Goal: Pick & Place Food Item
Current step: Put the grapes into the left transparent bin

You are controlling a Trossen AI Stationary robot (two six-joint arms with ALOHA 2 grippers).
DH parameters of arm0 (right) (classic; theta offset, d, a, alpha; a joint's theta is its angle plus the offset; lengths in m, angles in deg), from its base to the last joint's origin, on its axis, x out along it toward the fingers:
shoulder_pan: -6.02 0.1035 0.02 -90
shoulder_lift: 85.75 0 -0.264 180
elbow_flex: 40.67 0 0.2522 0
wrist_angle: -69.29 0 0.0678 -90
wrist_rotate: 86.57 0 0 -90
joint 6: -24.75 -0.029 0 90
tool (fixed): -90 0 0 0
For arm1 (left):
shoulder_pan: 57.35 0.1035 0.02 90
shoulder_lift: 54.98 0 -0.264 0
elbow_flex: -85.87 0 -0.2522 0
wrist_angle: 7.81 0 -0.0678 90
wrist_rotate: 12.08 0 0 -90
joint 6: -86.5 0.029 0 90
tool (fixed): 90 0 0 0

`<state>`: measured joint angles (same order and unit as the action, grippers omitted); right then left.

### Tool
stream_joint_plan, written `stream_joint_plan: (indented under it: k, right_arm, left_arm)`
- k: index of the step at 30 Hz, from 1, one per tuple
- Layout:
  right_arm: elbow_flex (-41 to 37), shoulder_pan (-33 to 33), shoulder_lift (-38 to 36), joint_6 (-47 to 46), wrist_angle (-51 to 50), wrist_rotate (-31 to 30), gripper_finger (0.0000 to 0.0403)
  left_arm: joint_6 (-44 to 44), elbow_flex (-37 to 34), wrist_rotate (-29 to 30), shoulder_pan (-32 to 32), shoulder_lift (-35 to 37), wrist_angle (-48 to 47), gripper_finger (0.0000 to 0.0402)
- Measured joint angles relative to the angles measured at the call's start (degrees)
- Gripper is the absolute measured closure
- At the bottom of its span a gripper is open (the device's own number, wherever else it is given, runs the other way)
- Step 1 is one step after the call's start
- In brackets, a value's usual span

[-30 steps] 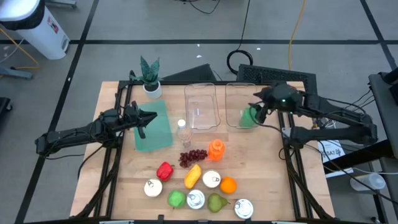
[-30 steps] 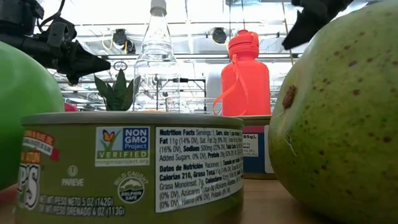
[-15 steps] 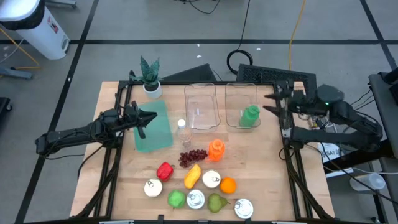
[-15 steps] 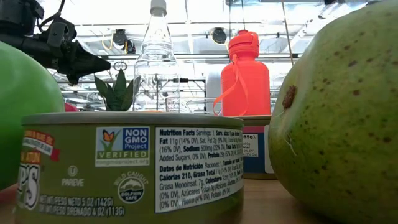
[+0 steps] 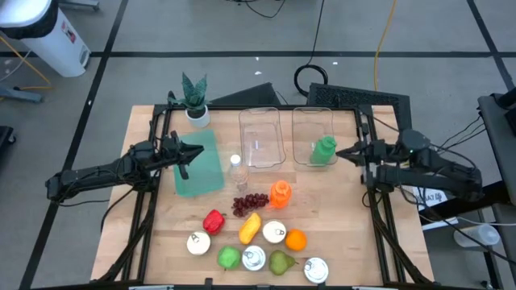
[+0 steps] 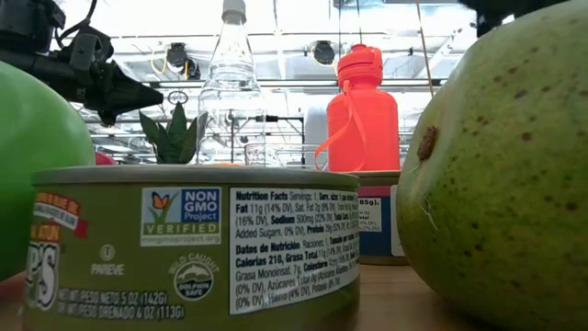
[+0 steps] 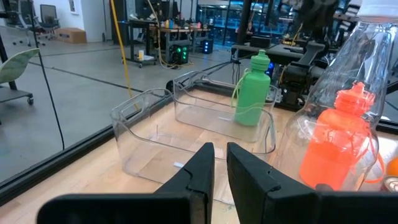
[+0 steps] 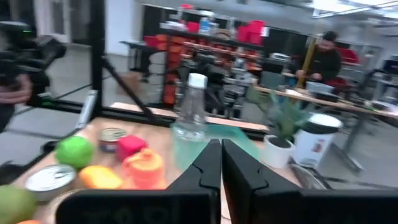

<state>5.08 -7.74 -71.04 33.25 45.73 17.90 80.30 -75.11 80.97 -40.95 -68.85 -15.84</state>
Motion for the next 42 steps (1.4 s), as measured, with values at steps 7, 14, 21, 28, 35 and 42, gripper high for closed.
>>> stream_joint_plan:
  k: [7,14,21,28,35,42]
  right_arm:
    - [-11.13,0.02,-4.21,-3.61,7.68,5.4,0.0402]
    - [-20.81,0.02,-4.56,-5.27,18.37,5.3,0.0403]
    - [-21.31,0.04,-4.6,-6.15,16.68,10.97,0.0403]
    - [-22.94,4.23,-4.58,-2.12,15.55,17.32,0.0403]
    - [-23.9,7.68,-4.58,-0.83,16.04,17.18,0.0403]
    - [-23.91,7.89,-4.58,-0.99,16.06,17.15,0.0403]
  left_arm:
    - [-0.02,0.0,0.0,0.01,0.0,0.0,0.0352]
    - [-0.02,0.0,-0.02,0.02,0.0,-0.04,0.0352]
    - [-0.49,0.0,-0.08,0.02,0.0,-1.8,0.0352]
    - [-1.88,0.0,-0.15,0.02,0.0,-1.88,0.0352]
    - [-1.64,0.0,-0.11,0.02,0.0,-1.88,0.0352]
    - [-1.68,0.0,-0.09,0.01,0.0,-1.86,0.0352]
